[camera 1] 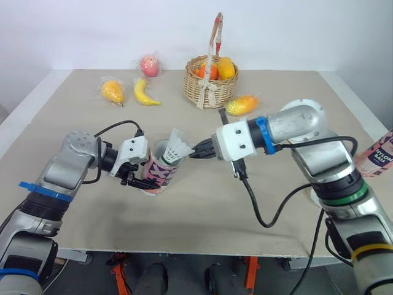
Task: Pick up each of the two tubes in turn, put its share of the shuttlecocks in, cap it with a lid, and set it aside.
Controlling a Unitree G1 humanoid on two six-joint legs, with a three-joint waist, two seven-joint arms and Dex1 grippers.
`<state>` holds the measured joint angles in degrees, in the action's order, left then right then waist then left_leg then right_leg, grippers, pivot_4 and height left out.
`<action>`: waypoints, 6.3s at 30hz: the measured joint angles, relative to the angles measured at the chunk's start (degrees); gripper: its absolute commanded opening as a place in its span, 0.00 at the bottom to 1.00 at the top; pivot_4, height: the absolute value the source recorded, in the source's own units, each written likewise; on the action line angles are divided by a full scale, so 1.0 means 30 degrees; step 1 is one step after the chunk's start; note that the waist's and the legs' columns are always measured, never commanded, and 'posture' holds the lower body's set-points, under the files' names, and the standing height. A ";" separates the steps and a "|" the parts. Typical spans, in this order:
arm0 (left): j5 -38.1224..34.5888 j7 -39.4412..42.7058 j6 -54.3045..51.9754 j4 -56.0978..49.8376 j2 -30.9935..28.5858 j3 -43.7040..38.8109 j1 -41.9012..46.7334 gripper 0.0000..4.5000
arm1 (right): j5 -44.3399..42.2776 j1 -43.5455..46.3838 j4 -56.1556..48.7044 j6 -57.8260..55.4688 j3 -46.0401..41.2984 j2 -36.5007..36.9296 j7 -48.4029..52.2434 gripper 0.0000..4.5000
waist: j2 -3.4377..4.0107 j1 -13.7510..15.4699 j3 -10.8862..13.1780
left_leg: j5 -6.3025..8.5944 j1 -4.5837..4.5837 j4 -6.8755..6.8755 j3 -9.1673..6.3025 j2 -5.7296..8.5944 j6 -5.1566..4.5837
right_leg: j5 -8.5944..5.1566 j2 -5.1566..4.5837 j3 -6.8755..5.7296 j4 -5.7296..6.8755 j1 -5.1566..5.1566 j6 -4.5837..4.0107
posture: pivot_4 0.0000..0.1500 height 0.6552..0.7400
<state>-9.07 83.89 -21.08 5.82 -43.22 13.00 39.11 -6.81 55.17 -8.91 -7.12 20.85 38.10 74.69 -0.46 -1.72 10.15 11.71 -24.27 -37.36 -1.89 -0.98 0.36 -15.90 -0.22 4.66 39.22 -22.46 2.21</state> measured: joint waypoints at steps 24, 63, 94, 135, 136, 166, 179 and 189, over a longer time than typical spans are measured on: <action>0.0036 -0.0346 -0.0225 -0.0500 0.1378 0.0665 0.0257 0.65 | -0.6538 -1.3214 -0.1021 -0.8131 -1.6078 0.3775 -0.5813 0.84 | 0.0001 0.0447 -0.0007 | -0.0001 -0.0041 -0.0009 -0.0142 0.0153 -0.0002 | -0.0050 -0.0141 -0.0089 -0.0019 0.0083 0.0077 | 1.00 1.00; -0.0027 0.0066 -0.0002 0.0068 0.1135 0.1200 0.0750 0.65 | -0.4213 -1.0967 1.2714 -0.4912 -1.3727 0.3411 -0.8764 0.01 | 0.0002 0.0118 -0.0007 | -0.0020 0.0016 -0.0006 0.0046 0.0124 -0.0037 | -0.0024 -0.0067 0.0074 -0.0025 0.0081 0.0141 | 1.00 1.00; -0.0123 0.0279 0.0028 0.0292 0.1087 0.1143 0.0908 0.65 | -0.2705 -0.2245 -0.3933 -0.2211 -0.1856 0.2961 -0.1399 0.01 | -0.0074 0.0152 0.0017 | -0.0019 -0.0030 0.0002 -0.0002 0.0054 -0.0034 | -0.0021 -0.0071 0.0003 -0.0033 0.0013 0.0073 | 1.00 1.00; -0.0771 -0.0723 -0.0998 -0.1370 0.0435 0.0590 -0.0345 0.65 | -0.1330 -0.2883 1.9569 -0.2038 -1.1556 0.1151 -1.4507 0.67 | -0.0085 -0.0097 0.0012 | -0.0021 -0.0008 0.0061 0.0060 0.0099 -0.0034 | -0.0010 -0.0061 0.0080 -0.0027 0.0009 0.0060 | 1.00 1.00; -0.0771 -0.0724 -0.1002 -0.1379 0.0412 0.0590 -0.0348 0.65 | -0.1317 -0.2676 2.0101 -0.1937 -1.1556 0.1150 -1.4515 0.67 | -0.0084 -0.0123 0.0013 | -0.0021 -0.0007 0.0063 0.0060 0.0104 -0.0034 | -0.0010 -0.0061 0.0081 -0.0027 0.0009 0.0060 | 1.00 1.00; -0.0990 -0.0812 -0.1482 -0.1994 -0.0050 0.0433 -0.0686 0.65 | 0.1440 0.1157 2.7666 0.1924 -1.0328 -0.1336 -1.4940 0.67 | -0.0078 -0.0400 0.0015 | -0.0023 0.0026 0.0157 0.0061 0.0105 -0.0031 | -0.0009 -0.0072 0.0094 -0.0040 0.0007 0.0058 | 1.00 1.00; -0.1076 -0.0834 -0.1681 -0.2107 -0.0072 0.0377 -0.0741 0.65 | 0.2115 0.1395 2.8004 0.2354 -1.0080 -0.1725 -1.7425 0.00 | -0.0078 -0.0411 0.0015 | -0.0025 0.0036 0.0175 0.0061 0.0107 -0.0027 | -0.0011 -0.0066 0.0094 -0.0040 0.0004 0.0052 | 1.00 1.00; -0.1116 -0.1051 -0.1794 -0.2366 -0.0070 0.0245 -0.0973 0.65 | 0.1850 0.1360 2.6586 0.3688 -1.0037 -0.1546 -1.4242 0.00 | -0.0067 -0.0404 0.0021 | -0.0025 0.0035 0.0176 0.0057 0.0104 -0.0027 | -0.0011 -0.0069 0.0091 -0.0040 0.0005 0.0053 | 1.00 1.00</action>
<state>-12.42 80.74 -26.46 -1.28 -43.43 13.73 36.20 -1.26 59.25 70.85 3.94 -9.26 33.46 31.96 -0.67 -2.93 10.21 11.64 -24.17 -36.83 -1.72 -0.67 0.27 -15.93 -0.43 4.93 39.10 -22.45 2.36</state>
